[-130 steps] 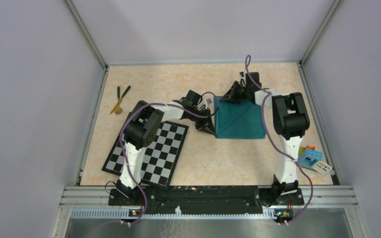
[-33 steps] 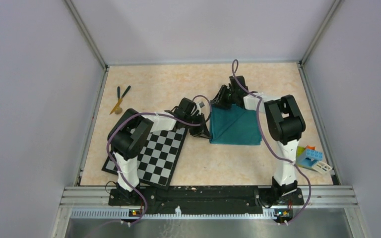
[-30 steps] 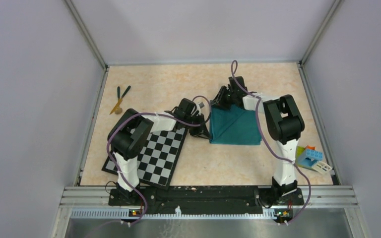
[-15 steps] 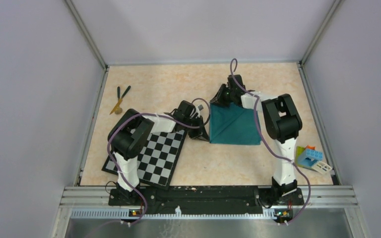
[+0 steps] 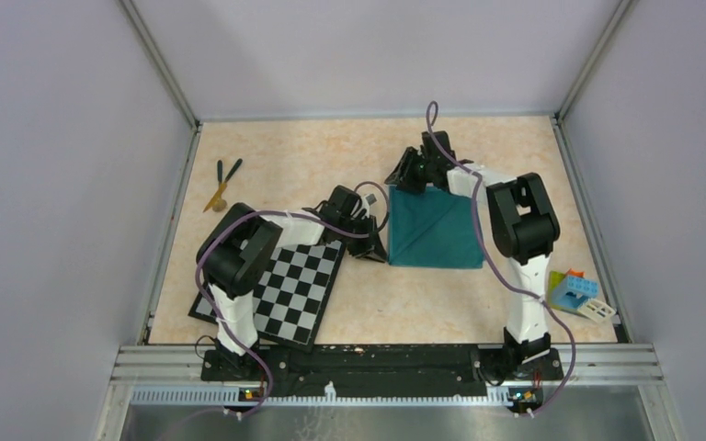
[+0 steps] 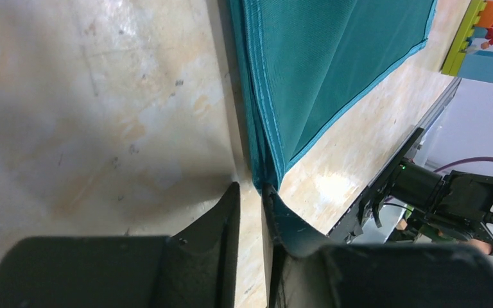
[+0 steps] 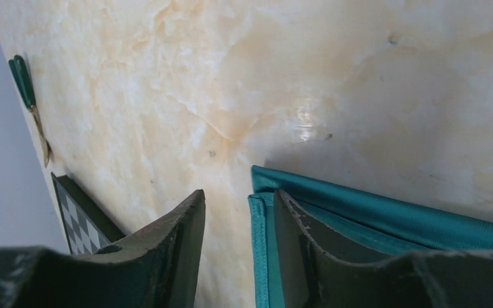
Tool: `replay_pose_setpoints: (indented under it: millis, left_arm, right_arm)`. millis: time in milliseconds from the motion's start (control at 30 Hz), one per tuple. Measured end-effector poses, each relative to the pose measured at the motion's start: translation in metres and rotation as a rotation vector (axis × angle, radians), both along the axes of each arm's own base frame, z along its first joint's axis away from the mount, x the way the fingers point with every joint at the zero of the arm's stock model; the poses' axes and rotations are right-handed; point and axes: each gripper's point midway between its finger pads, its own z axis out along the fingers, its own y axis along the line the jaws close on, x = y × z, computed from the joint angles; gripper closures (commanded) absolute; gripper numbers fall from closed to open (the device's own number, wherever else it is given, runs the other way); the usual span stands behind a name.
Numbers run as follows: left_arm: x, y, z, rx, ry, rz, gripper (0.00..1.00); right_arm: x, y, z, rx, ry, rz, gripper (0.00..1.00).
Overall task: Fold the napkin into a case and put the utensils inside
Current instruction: Fold the top corner of the square-folded napkin at the center of the board, then smooth out the upper triangle-folded napkin at the center of the board.
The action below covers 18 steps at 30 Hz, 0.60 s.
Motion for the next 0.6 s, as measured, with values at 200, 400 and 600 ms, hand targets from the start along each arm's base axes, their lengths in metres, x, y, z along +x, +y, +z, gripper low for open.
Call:
replay_pose_setpoints:
  millis: [200,400,600]
  left_arm:
    - [0.0,0.014,0.013,0.026,0.0,0.014,0.73]
    - [0.008,0.017,0.044,-0.027,-0.042,0.011,0.87]
    - [0.027,-0.024,0.068,-0.154,-0.078,-0.083,0.93]
  right_arm:
    - [0.004,-0.013,0.044,0.024,-0.061,0.055,0.44]
    - [0.004,-0.068,0.097,0.096,-0.172,0.052,0.5]
    - [-0.001,-0.111,0.062,0.176,-0.126,0.042,0.59]
